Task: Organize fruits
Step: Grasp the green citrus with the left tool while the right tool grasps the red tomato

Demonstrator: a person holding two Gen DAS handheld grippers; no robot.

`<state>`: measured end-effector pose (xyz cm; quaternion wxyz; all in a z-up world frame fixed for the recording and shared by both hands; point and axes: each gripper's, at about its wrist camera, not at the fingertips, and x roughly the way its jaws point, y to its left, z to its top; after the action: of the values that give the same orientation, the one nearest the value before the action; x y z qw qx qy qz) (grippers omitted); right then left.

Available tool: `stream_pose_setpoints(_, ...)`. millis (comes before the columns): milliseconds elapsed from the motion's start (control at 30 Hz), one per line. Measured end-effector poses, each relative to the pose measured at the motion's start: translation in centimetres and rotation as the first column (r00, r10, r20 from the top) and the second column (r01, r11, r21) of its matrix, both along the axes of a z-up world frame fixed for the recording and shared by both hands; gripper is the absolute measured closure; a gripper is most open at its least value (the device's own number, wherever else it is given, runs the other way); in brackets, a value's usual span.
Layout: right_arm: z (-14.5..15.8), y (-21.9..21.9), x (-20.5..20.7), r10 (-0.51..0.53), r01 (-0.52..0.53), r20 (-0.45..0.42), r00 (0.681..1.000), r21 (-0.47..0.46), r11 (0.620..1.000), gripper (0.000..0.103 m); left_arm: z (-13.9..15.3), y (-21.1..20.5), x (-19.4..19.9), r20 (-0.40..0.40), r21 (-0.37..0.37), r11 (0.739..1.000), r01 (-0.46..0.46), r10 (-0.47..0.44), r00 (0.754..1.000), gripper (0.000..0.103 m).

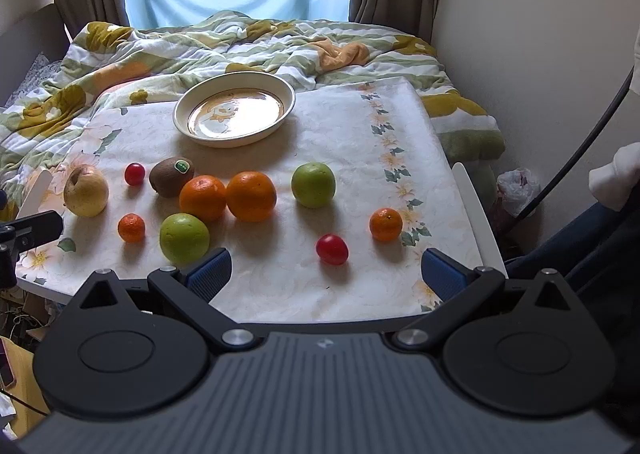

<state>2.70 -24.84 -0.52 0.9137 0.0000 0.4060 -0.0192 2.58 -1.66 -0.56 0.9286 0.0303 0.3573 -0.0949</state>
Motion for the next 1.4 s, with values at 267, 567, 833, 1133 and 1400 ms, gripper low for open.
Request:
stream_pose_setpoints(267,-3.2,-2.3,2.0,0.122,-0.122,-0.021,0.992,-0.01,0.992,0.0,-3.0,-2.9,1.6,-0.026,-0.027,0.996,-0.084,0.083,0.996,0.001)
stream_pose_setpoints(567,-8.0,-4.0,4.6,0.28,-0.28,-0.036,0.959,-0.001,0.96,0.0,-7.3,-6.9,3.3,0.016,0.074,0.987,-0.146,0.145,0.989,0.003)
stream_pose_setpoints(833,-11.3,-4.7,5.6,0.335,-0.334,-0.047,0.941,0.032,0.942,0.0,-10.4,-7.9,4.4,-0.021,0.062,0.984,-0.169,0.171,0.985,0.01)
stream_pose_setpoints(1133,-12.7,-4.4,6.3,0.373,-0.372,-0.026,0.927,0.034,0.928,0.011,-11.9,-8.9,5.8,-0.057,0.061,0.985,-0.162,0.166,0.985,0.028)
stream_pose_setpoints(1400,-13.4,-3.8,6.7,0.376,-0.375,-0.018,0.926,0.046,0.926,0.027,-12.1,-8.6,5.7,-0.089,0.028,0.986,-0.164,0.165,0.982,0.043)
